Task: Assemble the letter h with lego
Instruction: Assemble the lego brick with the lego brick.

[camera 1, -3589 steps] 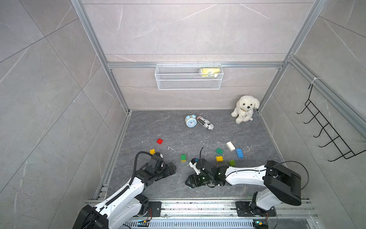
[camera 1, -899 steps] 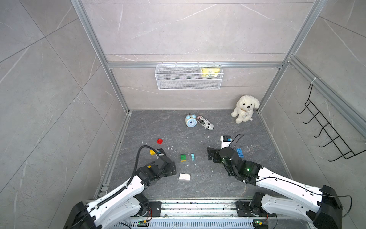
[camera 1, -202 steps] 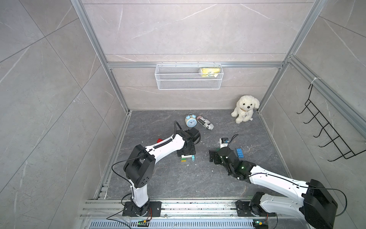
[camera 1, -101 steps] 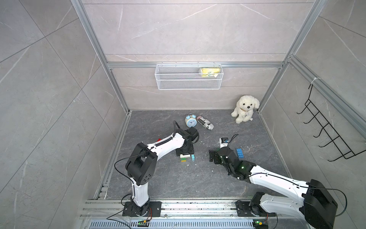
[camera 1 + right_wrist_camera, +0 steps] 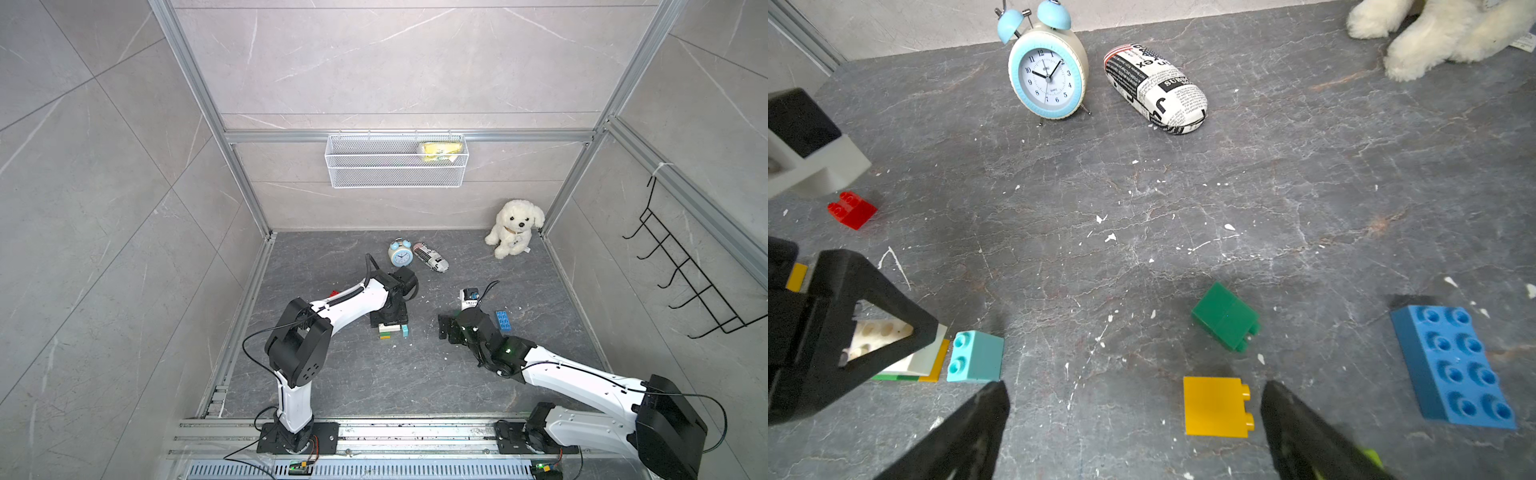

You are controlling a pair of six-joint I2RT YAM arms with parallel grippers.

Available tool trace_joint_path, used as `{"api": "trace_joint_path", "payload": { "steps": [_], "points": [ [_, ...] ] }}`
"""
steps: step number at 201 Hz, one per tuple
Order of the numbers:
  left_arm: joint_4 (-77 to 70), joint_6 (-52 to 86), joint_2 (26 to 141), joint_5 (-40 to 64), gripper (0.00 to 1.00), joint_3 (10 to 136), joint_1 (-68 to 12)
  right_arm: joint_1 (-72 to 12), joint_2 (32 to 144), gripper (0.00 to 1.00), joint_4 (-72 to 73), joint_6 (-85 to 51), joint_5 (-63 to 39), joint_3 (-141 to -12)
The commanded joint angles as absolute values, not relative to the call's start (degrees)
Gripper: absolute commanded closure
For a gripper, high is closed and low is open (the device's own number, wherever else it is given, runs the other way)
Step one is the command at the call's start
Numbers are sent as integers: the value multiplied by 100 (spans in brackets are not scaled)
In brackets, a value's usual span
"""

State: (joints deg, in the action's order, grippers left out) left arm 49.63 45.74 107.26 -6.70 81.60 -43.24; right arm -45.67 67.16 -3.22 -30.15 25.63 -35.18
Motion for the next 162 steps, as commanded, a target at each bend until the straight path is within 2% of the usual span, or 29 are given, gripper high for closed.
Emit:
{"api": "trace_joint_path", "payload": {
  "steps": [1, 162],
  "points": [
    [4909, 4387, 10881, -457, 49, 8001, -4314, -4535, 6749, 3, -449, -2932, 2557, -3656],
    [4880, 4322, 10548, -358, 54, 7718, -4386, -4535, 6790, 3, -448, -2923, 2540, -3665]
  ]
}}
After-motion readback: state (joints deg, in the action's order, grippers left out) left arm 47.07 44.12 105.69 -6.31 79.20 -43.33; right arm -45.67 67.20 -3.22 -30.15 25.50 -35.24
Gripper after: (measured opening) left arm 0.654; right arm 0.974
